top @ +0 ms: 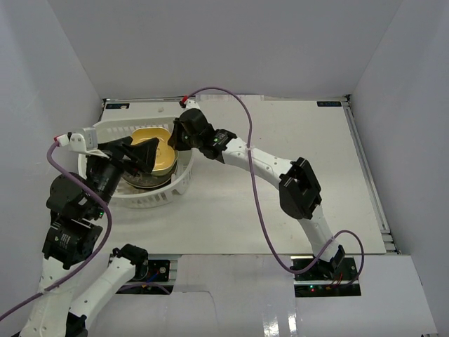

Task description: Place the plates into the plastic bin on the countertop

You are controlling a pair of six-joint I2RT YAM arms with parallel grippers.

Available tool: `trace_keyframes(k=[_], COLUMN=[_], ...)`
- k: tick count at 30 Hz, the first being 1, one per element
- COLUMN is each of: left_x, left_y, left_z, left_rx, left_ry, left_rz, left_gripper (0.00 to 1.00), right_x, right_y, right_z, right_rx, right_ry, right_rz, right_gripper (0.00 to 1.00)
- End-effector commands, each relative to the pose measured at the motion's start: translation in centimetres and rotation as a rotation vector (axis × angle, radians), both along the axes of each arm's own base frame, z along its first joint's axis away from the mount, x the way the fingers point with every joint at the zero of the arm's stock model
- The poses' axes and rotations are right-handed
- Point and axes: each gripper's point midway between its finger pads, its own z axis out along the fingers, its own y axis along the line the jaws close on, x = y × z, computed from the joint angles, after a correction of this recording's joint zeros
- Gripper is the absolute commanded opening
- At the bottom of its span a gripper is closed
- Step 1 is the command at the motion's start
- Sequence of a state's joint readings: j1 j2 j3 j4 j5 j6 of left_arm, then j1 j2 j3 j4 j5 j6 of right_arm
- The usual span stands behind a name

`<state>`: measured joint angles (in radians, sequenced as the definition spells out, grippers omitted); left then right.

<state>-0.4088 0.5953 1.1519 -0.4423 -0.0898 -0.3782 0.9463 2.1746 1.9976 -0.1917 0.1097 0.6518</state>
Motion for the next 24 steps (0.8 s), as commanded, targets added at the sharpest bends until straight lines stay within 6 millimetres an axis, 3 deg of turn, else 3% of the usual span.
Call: trace_keyframes(k=[1, 5, 11, 14, 15, 17, 18, 21, 24], left_x=[-0.8, -0.8, -0.4, -0.3, -0.3, -0.3, -0.4, -0.5, -0.5], left_y=[0.1, 0.1, -0.2, -0.2, -0.1, 0.0, 0.1, 0.6, 1.1], left_z=[0.4, -0.1, -0.2, -0.3, -0.4, -0.4, -0.1, 0.6, 1.4], left_rx=[-0.001, -0.005, -0.010, -0.011, -0.009, -0.008, -0.009, -0.009, -0.005], left_ry=[-0.022, -0.006, 0.007, 0.012, 0.013, 0.013, 0.009, -0.007, -0.021], left_rz=[-0.011, -0.012, -0.022, -0.015, -0.013, -0.008, -0.005, 0.016, 0.044], left_gripper=[0.98, 0.98, 0.98, 0.98, 0.98, 0.98, 0.98, 0.98, 0.98], right_x=[0.8, 1.3, 0.9, 0.6, 0.3, -0.2, -0.8, -1.8, -2.8], right_y=[0.3, 0.0, 0.4, 0.4, 0.6, 1.1, 1.7, 2.4, 2.0], right_z=[2.9, 1.4, 0.8, 0.4, 0.0, 0.0, 0.2, 1.6, 4.0], right_rx=[0.063, 0.048, 0.053, 0.053, 0.059, 0.076, 0.089, 0.099, 0.108], right_ry=[-0.033, 0.004, 0.022, 0.028, 0.036, 0.043, 0.047, 0.026, -0.019], right_rz=[-0.062, -0.122, -0.213, -0.250, -0.242, -0.216, -0.189, -0.146, -0.120], right_gripper=[0.08, 0.08, 0.08, 0.14, 0.23, 0.33, 0.44, 0.62, 0.71])
